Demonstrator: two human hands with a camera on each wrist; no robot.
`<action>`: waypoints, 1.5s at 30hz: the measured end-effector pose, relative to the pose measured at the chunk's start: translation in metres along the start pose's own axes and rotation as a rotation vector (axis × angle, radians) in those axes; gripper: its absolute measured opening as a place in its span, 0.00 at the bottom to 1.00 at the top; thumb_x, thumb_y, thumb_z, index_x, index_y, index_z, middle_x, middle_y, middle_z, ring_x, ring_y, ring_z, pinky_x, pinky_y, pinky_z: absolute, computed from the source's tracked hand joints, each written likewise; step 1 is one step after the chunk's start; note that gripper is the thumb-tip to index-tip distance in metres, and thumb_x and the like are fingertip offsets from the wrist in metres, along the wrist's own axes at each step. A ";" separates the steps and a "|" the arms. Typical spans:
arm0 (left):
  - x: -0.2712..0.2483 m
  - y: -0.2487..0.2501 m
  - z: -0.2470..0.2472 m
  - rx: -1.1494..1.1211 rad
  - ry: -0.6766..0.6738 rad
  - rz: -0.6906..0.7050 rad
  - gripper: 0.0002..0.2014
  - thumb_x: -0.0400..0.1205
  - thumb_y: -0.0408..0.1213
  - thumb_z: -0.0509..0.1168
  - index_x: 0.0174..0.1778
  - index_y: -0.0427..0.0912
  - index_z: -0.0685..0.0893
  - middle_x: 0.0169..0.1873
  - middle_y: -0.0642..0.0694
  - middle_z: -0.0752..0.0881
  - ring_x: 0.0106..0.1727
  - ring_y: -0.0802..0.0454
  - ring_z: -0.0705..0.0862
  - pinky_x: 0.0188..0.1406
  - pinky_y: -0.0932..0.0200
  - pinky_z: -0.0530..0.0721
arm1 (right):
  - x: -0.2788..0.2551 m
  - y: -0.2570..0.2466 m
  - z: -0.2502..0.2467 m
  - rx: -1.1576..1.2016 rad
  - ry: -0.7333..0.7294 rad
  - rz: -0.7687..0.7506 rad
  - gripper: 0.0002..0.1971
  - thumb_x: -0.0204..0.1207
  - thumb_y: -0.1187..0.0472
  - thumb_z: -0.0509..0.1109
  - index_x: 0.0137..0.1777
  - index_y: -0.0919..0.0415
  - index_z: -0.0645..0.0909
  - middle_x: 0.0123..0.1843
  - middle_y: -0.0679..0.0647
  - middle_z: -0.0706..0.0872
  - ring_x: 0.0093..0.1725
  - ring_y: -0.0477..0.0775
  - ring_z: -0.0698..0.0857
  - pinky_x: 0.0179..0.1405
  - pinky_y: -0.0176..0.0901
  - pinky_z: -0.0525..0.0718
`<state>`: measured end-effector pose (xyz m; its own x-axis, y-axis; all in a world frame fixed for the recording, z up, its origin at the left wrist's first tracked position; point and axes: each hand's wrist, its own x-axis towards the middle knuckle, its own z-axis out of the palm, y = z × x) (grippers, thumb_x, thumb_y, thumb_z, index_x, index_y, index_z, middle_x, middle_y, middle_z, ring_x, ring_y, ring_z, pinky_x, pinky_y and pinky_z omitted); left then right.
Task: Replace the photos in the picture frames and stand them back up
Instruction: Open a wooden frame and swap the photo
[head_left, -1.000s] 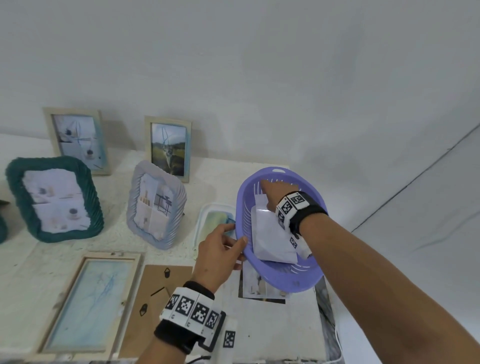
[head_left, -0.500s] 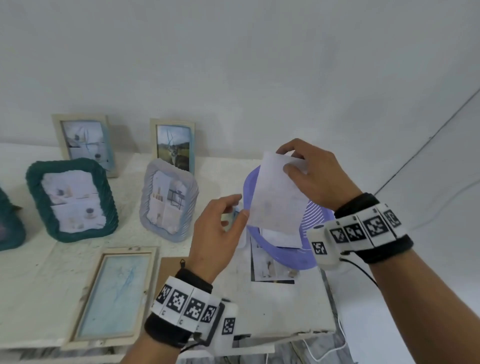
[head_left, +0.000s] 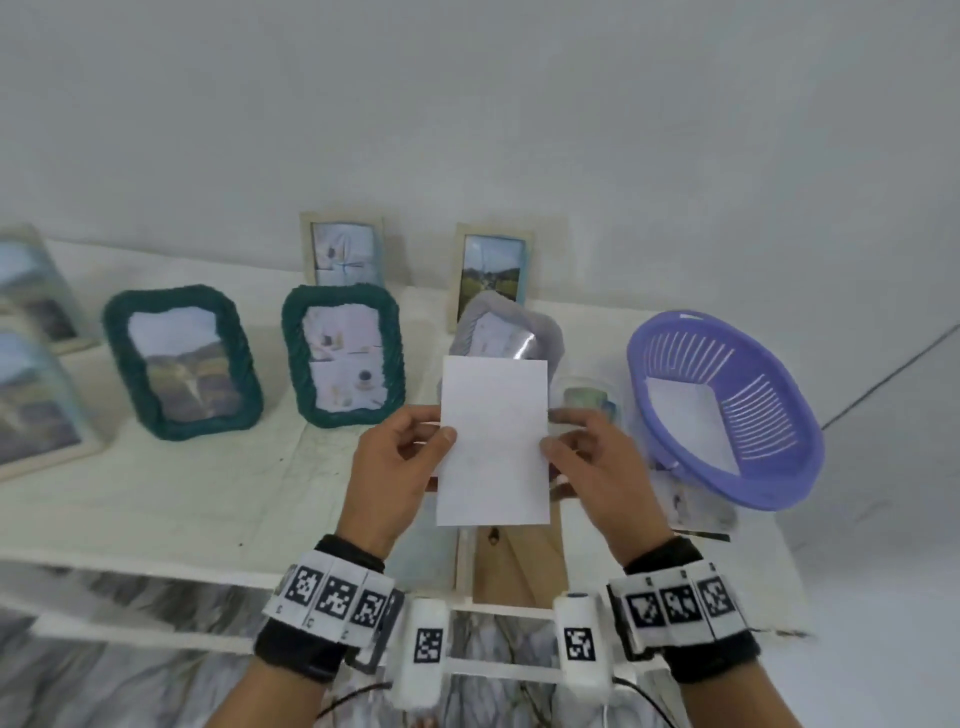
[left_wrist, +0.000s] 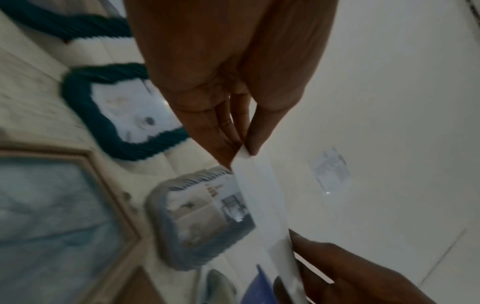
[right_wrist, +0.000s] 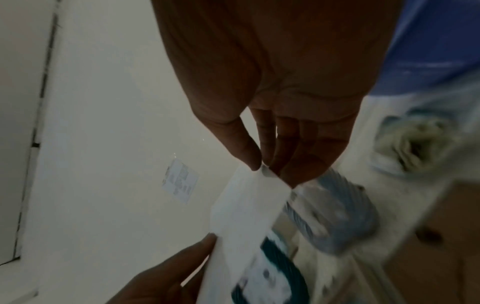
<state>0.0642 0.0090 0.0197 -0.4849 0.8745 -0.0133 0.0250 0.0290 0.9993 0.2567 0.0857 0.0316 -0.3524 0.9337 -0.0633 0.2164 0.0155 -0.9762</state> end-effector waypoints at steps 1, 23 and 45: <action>-0.001 -0.006 -0.011 0.001 0.011 -0.025 0.08 0.81 0.30 0.69 0.53 0.45 0.85 0.43 0.41 0.90 0.48 0.44 0.90 0.41 0.45 0.91 | -0.006 0.007 0.014 0.012 -0.017 0.015 0.10 0.79 0.67 0.69 0.57 0.55 0.81 0.38 0.61 0.85 0.40 0.58 0.86 0.33 0.48 0.87; -0.014 -0.109 -0.097 0.482 -0.061 0.082 0.27 0.73 0.59 0.60 0.63 0.49 0.85 0.47 0.58 0.86 0.49 0.60 0.83 0.59 0.49 0.84 | -0.033 0.051 0.099 -0.644 -0.060 0.126 0.14 0.80 0.50 0.65 0.65 0.45 0.79 0.34 0.41 0.81 0.35 0.39 0.80 0.34 0.29 0.75; -0.007 -0.124 -0.104 0.637 -0.074 0.210 0.25 0.74 0.59 0.57 0.62 0.53 0.85 0.60 0.58 0.83 0.62 0.53 0.77 0.66 0.49 0.69 | -0.046 0.091 0.054 -1.030 0.133 0.136 0.22 0.76 0.46 0.70 0.62 0.61 0.81 0.66 0.62 0.77 0.60 0.63 0.73 0.60 0.53 0.75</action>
<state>-0.0266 -0.0512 -0.1001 -0.3526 0.9230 0.1543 0.6341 0.1144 0.7647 0.2430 0.0246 -0.0657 -0.1774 0.9813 -0.0745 0.9396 0.1464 -0.3094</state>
